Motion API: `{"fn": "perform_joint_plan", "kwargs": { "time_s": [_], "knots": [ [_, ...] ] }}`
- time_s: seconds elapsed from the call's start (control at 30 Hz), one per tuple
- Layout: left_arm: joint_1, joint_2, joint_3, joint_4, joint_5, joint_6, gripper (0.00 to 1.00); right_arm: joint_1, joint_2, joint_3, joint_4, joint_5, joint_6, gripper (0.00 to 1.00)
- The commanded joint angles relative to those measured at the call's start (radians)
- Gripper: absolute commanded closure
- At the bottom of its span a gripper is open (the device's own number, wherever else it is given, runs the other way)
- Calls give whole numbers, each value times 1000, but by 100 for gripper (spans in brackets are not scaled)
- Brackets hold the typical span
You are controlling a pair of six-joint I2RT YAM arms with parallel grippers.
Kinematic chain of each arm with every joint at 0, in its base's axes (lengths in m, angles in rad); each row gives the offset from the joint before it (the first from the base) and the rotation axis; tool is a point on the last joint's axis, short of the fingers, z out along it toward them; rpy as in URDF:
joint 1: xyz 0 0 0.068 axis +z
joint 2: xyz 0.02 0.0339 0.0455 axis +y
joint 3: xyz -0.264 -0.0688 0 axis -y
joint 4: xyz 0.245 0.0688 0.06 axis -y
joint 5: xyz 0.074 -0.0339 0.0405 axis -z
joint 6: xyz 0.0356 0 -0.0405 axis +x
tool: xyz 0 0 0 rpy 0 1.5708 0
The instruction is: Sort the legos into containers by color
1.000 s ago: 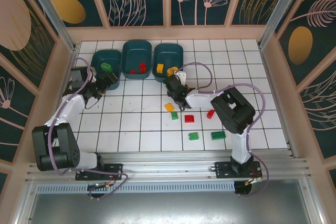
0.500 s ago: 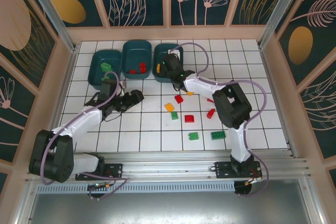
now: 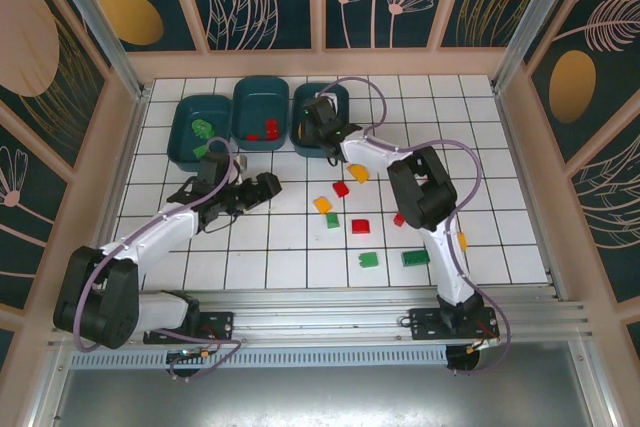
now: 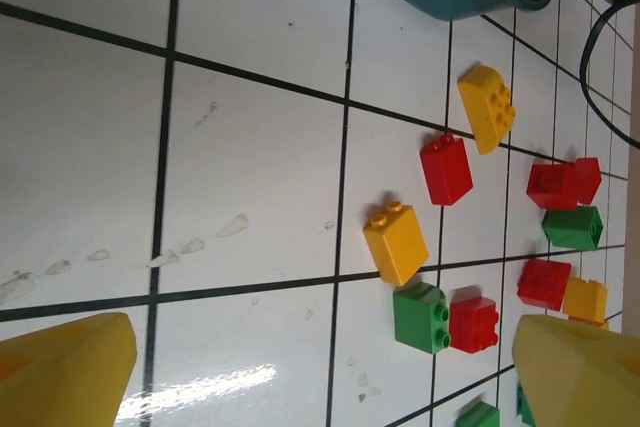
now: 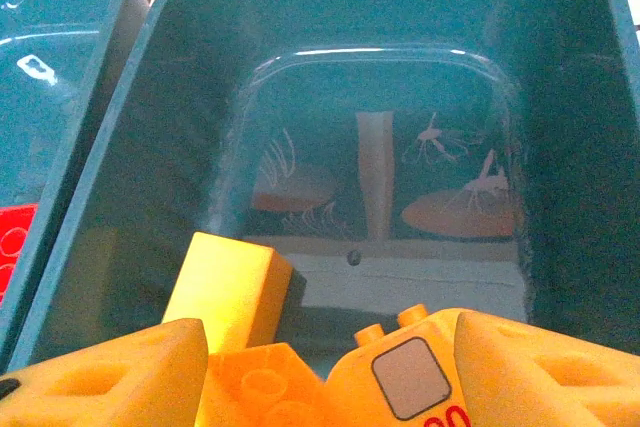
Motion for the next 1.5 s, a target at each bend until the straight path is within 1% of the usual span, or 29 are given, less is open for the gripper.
{"fn": "perform_joint_plan", "kwargs": {
  "time_s": [0.0,0.1,0.2,0.27,0.3,0.37,0.43,0.5,0.53,0.6,0.67,0.7,0.77,0.83,0.9,1.0,1.13,1.2,1.27,1.47],
  "knots": [
    [-55,41,61,-45,-53,24,1,6,-121,-26,11,28,-20,32],
    [-127,83,96,-37,-98,-16,2,16,-239,-154,61,44,-23,32],
    [-205,138,116,-5,-147,-115,4,19,-369,-325,109,39,-11,34],
    [-242,171,117,32,-155,-186,8,16,-444,-441,130,38,-6,35],
    [-253,183,118,43,-165,-224,11,15,-482,-496,132,36,-5,36],
    [-256,184,113,75,-170,-273,12,14,-541,-588,126,28,-4,38],
    [-256,166,122,62,-219,-277,11,14,-593,-671,120,-13,-20,38],
    [-255,148,159,3,-285,-246,7,12,-614,-710,91,-90,-51,36],
    [-249,141,181,-30,-314,-227,5,15,-614,-716,67,-127,-69,35],
    [-228,128,202,-74,-334,-190,2,27,-607,-731,41,-167,-105,32],
    [-179,105,185,-81,-315,-166,1,35,-589,-738,27,-199,-129,28],
    [-139,83,159,-71,-290,-161,1,37,-574,-733,13,-204,-132,26],
    [-72,31,108,-54,-246,-154,1,42,-549,-732,7,-215,-139,25],
    [-22,-29,77,-76,-253,-123,2,46,-527,-731,17,-234,-141,25],
    [10,-79,65,-121,-278,-95,2,46,-499,-723,18,-248,-146,25],
    [41,-140,49,-166,-297,-66,1,46,-452,-700,14,-257,-156,27],
    [65,-187,-2,-151,-285,-69,2,47,-403,-684,19,-204,-142,32],
    [70,-183,-25,-138,-267,-76,2,47,-390,-693,42,-182,-128,34],
    [75,-170,-37,-130,-249,-79,1,51,-382,-693,57,-191,-121,38],
    [79,-149,-45,-109,-238,-80,2,64,-384,-689,85,-186,-126,51]
  ]
}}
